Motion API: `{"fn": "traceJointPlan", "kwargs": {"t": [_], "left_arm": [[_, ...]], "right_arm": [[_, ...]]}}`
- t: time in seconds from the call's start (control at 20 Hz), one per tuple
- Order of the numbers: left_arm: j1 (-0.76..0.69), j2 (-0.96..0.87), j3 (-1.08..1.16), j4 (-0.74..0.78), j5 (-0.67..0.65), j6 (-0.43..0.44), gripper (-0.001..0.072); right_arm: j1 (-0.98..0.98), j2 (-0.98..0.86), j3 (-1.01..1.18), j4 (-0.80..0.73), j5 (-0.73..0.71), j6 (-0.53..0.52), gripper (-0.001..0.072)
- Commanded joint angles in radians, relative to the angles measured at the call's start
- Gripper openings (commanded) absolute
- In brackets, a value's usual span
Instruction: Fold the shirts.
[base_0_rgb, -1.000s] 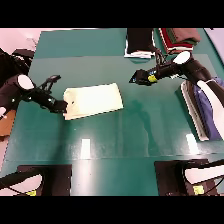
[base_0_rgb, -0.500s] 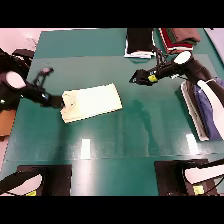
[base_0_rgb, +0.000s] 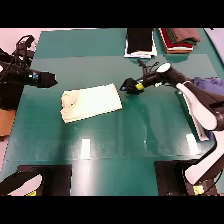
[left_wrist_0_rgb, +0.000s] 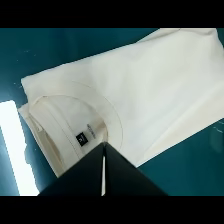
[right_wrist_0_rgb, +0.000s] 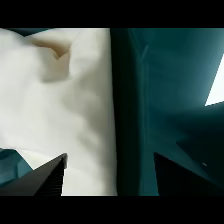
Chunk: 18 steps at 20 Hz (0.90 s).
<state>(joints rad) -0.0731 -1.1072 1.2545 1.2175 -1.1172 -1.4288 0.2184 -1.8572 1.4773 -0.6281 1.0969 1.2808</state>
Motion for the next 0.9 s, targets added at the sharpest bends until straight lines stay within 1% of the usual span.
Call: {"fn": "traceJointPlan", "kwargs": {"t": [0.0,0.05,0.1,0.15,0.2,0.25,0.3,0.4,0.5,0.65,0.75,0.85], "left_arm": [[0.000,0.003,0.006,-0.010,-0.002,-0.002,0.0027],[0.000,0.003,0.006,-0.010,-0.010,-0.002,0.0027],[0.000,0.003,0.006,-0.010,-0.022,-0.002,0.0028],[0.000,0.003,0.006,-0.009,-0.034,0.001,0.0027],[0.000,0.003,0.006,-0.010,-0.041,0.014,0.0027],[0.000,0.003,0.006,-0.023,-0.037,0.018,0.0027],[0.000,0.003,0.006,-0.049,-0.022,0.021,0.0026],[-0.018,0.003,0.006,-0.097,0.013,0.035,0.0025],[-0.086,0.003,0.006,-0.096,0.026,0.035,0.0025],[-0.209,0.003,0.006,-0.096,0.040,0.035,0.0026],[-0.272,0.003,0.006,-0.096,0.068,0.034,0.0026],[-0.311,0.003,0.006,-0.097,0.095,0.034,0.0026]], "right_arm": [[0.095,-0.124,0.112,0.035,0.011,0.003,0.0627],[0.119,-0.156,0.151,0.035,0.017,0.018,0.0625],[0.141,-0.185,0.193,0.034,0.020,0.020,0.0563],[0.158,-0.204,0.228,0.034,0.016,0.019,0.0463],[0.173,-0.215,0.263,0.033,0.005,0.015,0.0355],[0.184,-0.216,0.294,0.028,-0.006,-0.009,0.0110],[0.188,-0.213,0.324,0.025,-0.016,-0.027,0.0015],[0.175,-0.202,0.401,0.004,-0.011,-0.024,0.0014],[0.132,-0.142,0.439,-0.077,-0.017,-0.019,0.0014],[0.003,-0.004,0.442,-0.289,0.014,0.066,0.0014],[-0.114,0.087,0.442,-0.425,0.076,0.127,0.0014],[-0.249,0.172,0.442,-0.525,0.139,0.162,0.0014]]}}
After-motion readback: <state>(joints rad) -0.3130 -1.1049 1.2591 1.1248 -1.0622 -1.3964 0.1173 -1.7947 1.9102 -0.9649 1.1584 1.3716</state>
